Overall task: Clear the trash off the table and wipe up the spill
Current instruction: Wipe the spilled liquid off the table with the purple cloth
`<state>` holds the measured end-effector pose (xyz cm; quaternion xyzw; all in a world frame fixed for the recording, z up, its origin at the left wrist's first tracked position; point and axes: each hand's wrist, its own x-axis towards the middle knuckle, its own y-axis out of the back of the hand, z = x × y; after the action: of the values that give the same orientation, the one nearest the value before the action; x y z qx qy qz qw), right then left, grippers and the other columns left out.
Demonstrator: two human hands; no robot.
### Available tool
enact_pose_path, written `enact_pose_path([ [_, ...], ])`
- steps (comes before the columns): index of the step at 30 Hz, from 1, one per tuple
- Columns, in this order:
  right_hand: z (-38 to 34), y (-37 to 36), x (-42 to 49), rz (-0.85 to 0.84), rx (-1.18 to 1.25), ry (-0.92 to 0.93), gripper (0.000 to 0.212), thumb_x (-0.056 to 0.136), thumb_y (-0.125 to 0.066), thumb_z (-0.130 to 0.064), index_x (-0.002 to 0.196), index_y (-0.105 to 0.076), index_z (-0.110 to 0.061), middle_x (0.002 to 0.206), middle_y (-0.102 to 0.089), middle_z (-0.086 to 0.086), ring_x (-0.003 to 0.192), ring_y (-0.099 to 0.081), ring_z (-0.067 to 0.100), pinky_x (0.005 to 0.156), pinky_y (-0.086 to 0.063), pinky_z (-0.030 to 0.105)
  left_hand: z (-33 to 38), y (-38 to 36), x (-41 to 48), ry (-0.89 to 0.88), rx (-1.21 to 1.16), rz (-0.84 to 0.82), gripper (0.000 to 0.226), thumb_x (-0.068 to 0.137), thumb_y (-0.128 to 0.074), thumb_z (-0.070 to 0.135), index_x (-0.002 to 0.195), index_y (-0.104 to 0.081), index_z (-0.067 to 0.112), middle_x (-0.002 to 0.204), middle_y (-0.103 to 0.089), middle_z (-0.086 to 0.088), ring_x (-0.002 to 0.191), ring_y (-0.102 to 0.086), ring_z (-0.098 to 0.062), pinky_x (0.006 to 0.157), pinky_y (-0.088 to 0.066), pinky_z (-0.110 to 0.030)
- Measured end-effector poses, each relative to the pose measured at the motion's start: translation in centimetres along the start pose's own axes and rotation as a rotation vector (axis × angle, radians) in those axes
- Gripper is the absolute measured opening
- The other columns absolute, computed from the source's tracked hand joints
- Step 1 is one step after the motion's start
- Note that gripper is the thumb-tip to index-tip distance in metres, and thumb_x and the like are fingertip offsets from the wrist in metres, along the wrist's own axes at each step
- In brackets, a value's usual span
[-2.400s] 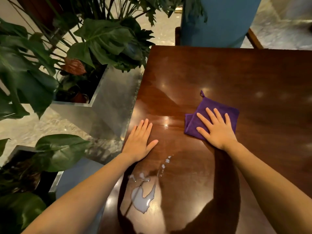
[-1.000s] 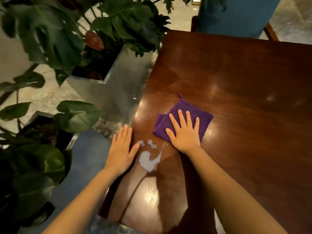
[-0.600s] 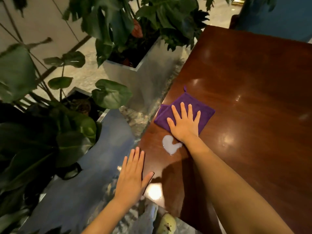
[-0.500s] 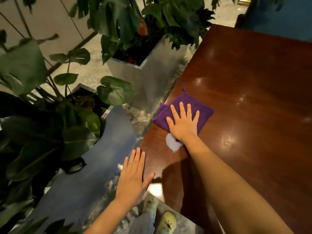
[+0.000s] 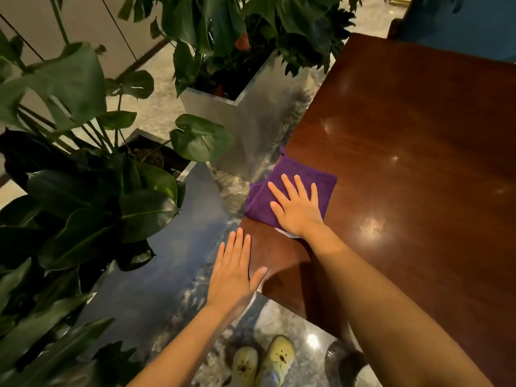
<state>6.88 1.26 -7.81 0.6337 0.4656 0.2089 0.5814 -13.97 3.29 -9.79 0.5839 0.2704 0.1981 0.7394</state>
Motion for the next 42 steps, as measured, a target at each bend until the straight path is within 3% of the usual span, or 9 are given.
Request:
enact_pose_path([
  [6, 0.4, -1.0, -2.8, 0.014, -0.075, 0.08, 0.058, 0.094, -0.02, -0.058, 0.147, -0.003, -0.041, 0.16, 0.006, -0.004, 0.147, 0.011, 0.023, 0.116, 0.01, 0.053, -0.5, 0.0, -0.1, -0.062, 0.014, 0.023, 0.078, 0.093, -0.009, 0.061, 0.143, -0.026, 0.003, 0.152, -0.029, -0.015, 0.141, -0.019, -0.029, 0.114, 0.003, -0.03],
  [11, 1.1, -1.4, -4.7, 0.003, -0.096, 0.132, 0.074, 0.077, -0.003, -0.072, 0.146, -0.002, -0.044, 0.16, 0.005, -0.006, 0.147, 0.011, 0.022, 0.117, 0.009, 0.053, -1.0, -0.3, -0.4, -0.12, 0.012, 0.048, 0.083, 0.092, -0.004, 0.062, 0.144, -0.023, 0.001, 0.153, -0.024, -0.017, 0.142, -0.018, -0.032, 0.115, -0.001, -0.033],
  [14, 1.5, -1.3, -6.0, -0.02, -0.091, 0.16, 0.082, 0.069, 0.002, -0.073, 0.146, -0.003, -0.045, 0.16, 0.005, -0.006, 0.147, 0.011, 0.021, 0.116, 0.011, 0.051, -1.1, -0.4, -0.7, -0.144, -0.01, 0.067, 0.091, 0.085, 0.007, 0.068, 0.146, -0.01, 0.004, 0.157, -0.009, -0.014, 0.144, 0.0, -0.025, 0.115, 0.007, -0.031],
  [17, 2.2, -1.3, -7.2, -0.051, -0.085, 0.191, 0.083, 0.069, -0.002, -0.074, 0.146, -0.003, -0.045, 0.16, 0.006, -0.007, 0.147, 0.012, 0.021, 0.115, 0.013, 0.05, -1.2, -0.3, -0.8, -0.153, -0.04, 0.019, 0.1, 0.074, 0.019, 0.073, 0.147, 0.0, 0.008, 0.158, 0.004, -0.009, 0.142, 0.015, -0.016, 0.115, 0.014, -0.028],
  [21, 3.3, -1.5, -8.8, -0.097, -0.076, 0.24, 0.076, 0.076, -0.015, -0.075, 0.146, -0.003, -0.045, 0.16, 0.007, -0.008, 0.147, 0.014, 0.02, 0.116, 0.012, 0.05, -1.1, 0.0, -0.8, -0.143, -0.046, 0.003, 0.105, 0.07, 0.025, 0.073, 0.148, -0.002, 0.008, 0.159, 0.002, -0.01, 0.146, 0.008, -0.019, 0.117, 0.009, -0.031],
  [24, 4.2, -1.8, -10.0, -0.102, -0.083, 0.28, 0.078, 0.072, -0.01, -0.075, 0.145, -0.002, -0.047, 0.16, 0.007, -0.009, 0.147, 0.014, 0.019, 0.117, 0.012, 0.05, -1.0, 0.0, -0.7, -0.126, -0.059, -0.002, 0.106, 0.068, 0.028, 0.073, 0.148, -0.001, 0.01, 0.159, 0.004, -0.008, 0.146, 0.009, -0.017, 0.118, 0.007, -0.033],
  [34, 7.9, -1.9, -14.0, -0.105, -0.075, 0.356, 0.075, 0.076, -0.015, -0.072, 0.145, -0.008, -0.045, 0.16, 0.005, -0.01, 0.147, 0.013, 0.018, 0.115, 0.015, 0.045, 3.2, -0.6, -0.3, -0.157, -0.066, -0.037, 0.084, 0.079, 0.006, 0.061, 0.149, -0.004, 0.015, 0.159, 0.002, -0.004, 0.147, 0.008, -0.017, 0.119, 0.004, -0.037],
  [40, 10.2, -1.8, -15.9, -0.068, -0.043, 0.331, 0.07, 0.079, -0.014, -0.069, 0.145, -0.011, -0.045, 0.16, 0.0, -0.012, 0.147, 0.01, 0.016, 0.115, 0.014, 0.043, 3.3, -0.5, -0.3, -0.146, -0.02, -0.038, 0.084, 0.081, 0.002, 0.062, 0.149, -0.006, 0.014, 0.159, 0.0, -0.006, 0.147, 0.005, -0.019, 0.12, 0.0, -0.04],
  [42, 10.2, -1.8, -16.4, -0.07, 0.015, 0.294, 0.065, 0.085, -0.022, -0.067, 0.145, -0.014, -0.044, 0.16, -0.002, -0.012, 0.147, 0.008, 0.015, 0.116, 0.013, 0.043, 4.0, 0.0, -0.4, -0.136, -0.044, -0.044, 0.084, 0.082, -0.003, 0.064, 0.149, -0.007, 0.013, 0.159, -0.001, -0.008, 0.147, 0.005, -0.021, 0.12, 0.0, -0.04],
])
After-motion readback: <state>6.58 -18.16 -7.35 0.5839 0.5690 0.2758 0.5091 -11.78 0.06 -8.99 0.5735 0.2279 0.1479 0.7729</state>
